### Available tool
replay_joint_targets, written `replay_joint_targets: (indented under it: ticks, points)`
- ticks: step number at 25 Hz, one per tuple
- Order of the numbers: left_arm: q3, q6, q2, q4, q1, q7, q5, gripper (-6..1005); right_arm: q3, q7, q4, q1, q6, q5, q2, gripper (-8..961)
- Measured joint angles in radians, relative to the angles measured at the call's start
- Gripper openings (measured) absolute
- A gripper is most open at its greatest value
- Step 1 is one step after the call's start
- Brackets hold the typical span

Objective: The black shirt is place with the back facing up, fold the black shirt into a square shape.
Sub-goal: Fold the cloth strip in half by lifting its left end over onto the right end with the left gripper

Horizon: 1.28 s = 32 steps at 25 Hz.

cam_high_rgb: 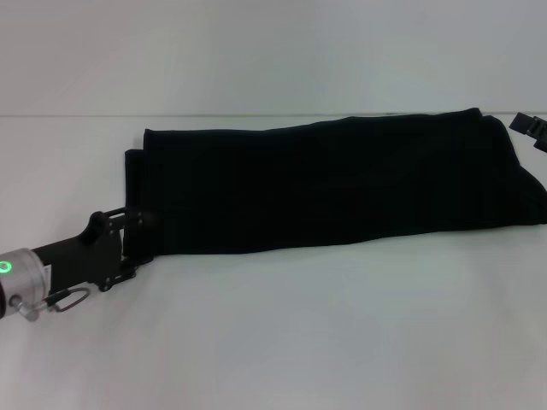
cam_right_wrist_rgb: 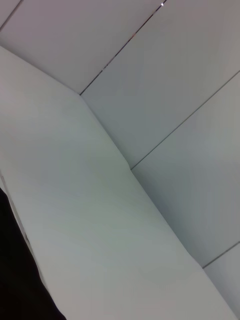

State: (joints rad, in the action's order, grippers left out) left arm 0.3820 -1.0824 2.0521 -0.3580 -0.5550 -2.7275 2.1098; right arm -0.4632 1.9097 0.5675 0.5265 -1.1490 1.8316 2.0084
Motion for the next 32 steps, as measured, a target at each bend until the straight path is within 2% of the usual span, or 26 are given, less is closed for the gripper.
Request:
replay_joint_targets:
  ticks: [10, 22, 32]
  points:
    - [0.011, 0.065, 0.024, 0.001, -0.062, 0.007, 0.001, 642, 0.000, 0.000, 0.000, -0.001, -0.005, 0.000, 0.000, 864]
    - [0.008, 0.084, 0.042, -0.008, -0.070, 0.017, -0.007, 634, 0.008, -0.001, 0.000, -0.001, -0.007, 0.000, 0.000, 863]
    - [0.012, 0.079, 0.036, -0.006, -0.069, 0.019, 0.000, 432, 0.017, 0.000, 0.000, -0.008, -0.009, 0.000, 0.000, 862]
